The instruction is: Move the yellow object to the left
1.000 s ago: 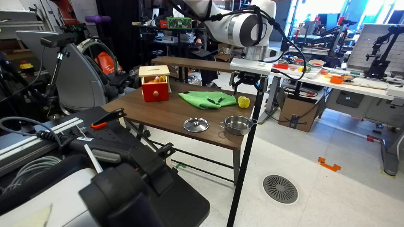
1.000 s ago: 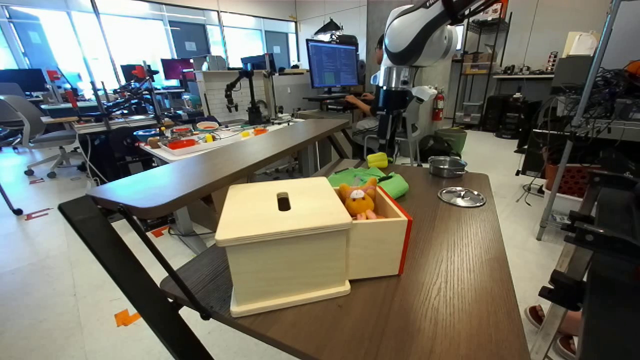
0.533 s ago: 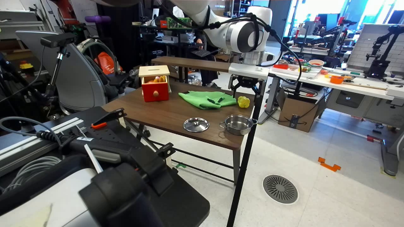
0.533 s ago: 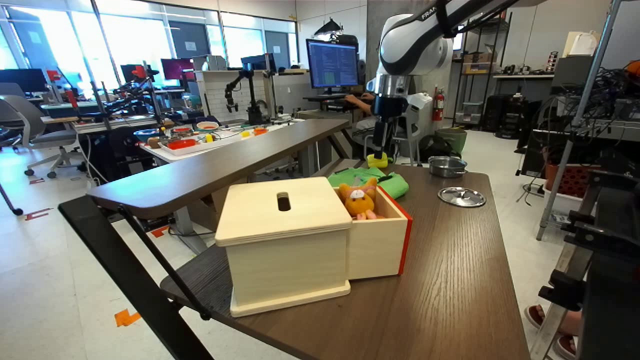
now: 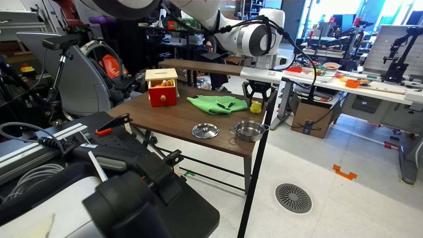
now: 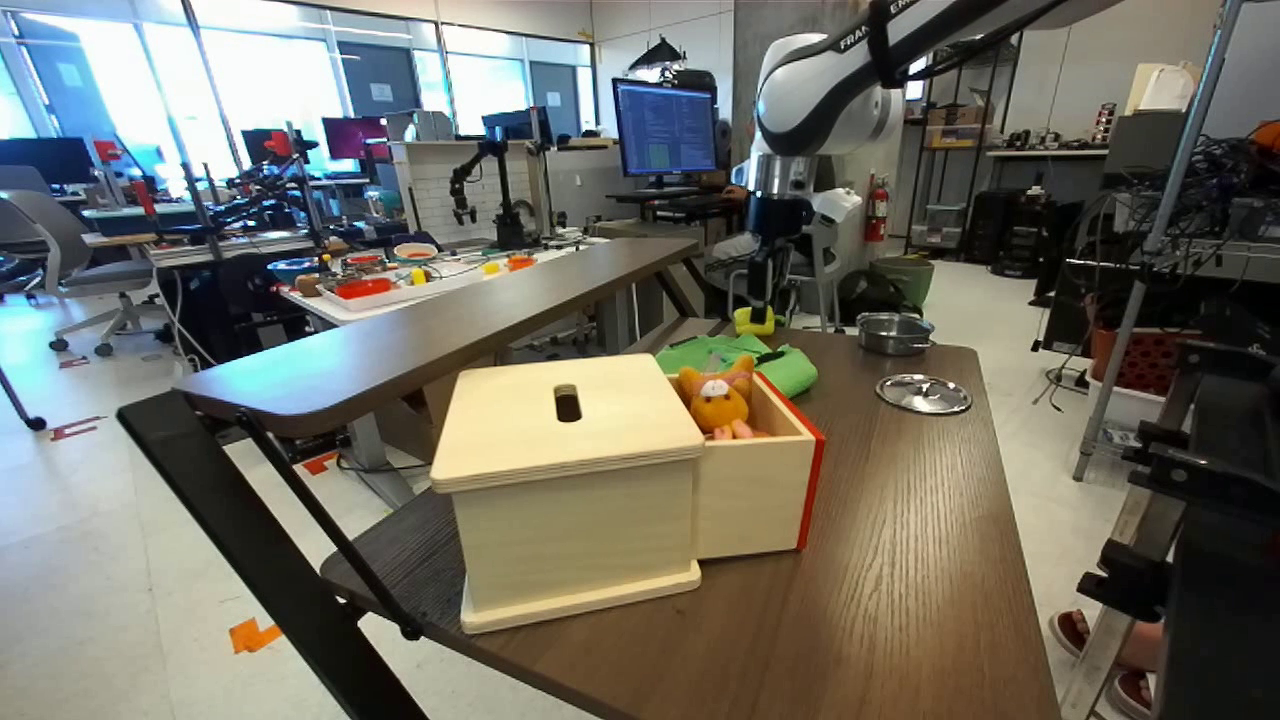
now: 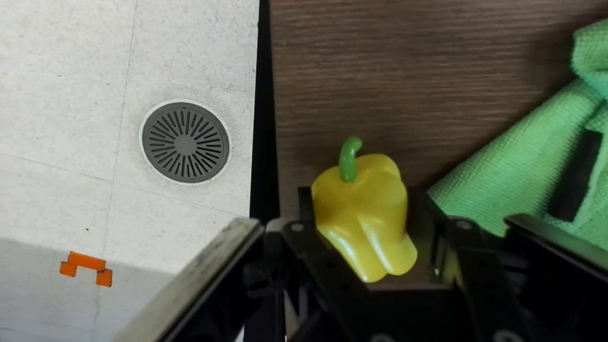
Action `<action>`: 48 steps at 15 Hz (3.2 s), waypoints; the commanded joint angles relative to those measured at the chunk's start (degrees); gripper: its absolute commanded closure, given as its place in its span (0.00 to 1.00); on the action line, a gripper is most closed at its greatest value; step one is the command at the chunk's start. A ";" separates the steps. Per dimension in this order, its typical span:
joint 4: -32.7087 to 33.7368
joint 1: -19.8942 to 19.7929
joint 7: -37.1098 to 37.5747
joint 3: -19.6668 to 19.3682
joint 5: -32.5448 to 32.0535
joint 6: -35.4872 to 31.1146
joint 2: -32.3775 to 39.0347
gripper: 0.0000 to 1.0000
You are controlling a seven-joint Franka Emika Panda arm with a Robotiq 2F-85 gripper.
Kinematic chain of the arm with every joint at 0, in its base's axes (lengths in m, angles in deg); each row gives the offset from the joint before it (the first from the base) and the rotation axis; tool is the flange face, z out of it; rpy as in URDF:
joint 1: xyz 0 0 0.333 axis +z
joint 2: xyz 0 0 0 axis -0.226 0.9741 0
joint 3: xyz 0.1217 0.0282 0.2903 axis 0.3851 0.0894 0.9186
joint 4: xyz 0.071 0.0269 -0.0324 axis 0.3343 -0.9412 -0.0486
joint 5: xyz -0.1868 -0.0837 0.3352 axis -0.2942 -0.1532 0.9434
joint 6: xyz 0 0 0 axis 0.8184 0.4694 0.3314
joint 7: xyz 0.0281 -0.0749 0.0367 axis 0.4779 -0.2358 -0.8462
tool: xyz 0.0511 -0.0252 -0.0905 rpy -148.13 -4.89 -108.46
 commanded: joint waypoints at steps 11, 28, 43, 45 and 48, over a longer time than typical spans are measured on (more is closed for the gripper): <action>-0.95 0.70 1.04 -1.56 -1.04 0.62 -5.51 0.75; -40.53 7.73 1.97 -0.16 -4.02 -5.85 -32.30 0.75; -86.18 11.80 3.83 3.31 -10.84 -22.37 -55.31 0.75; -92.95 11.52 3.78 4.28 -10.05 -25.58 -58.41 0.75; -100.71 11.58 5.36 3.87 -10.79 -32.57 -60.90 0.75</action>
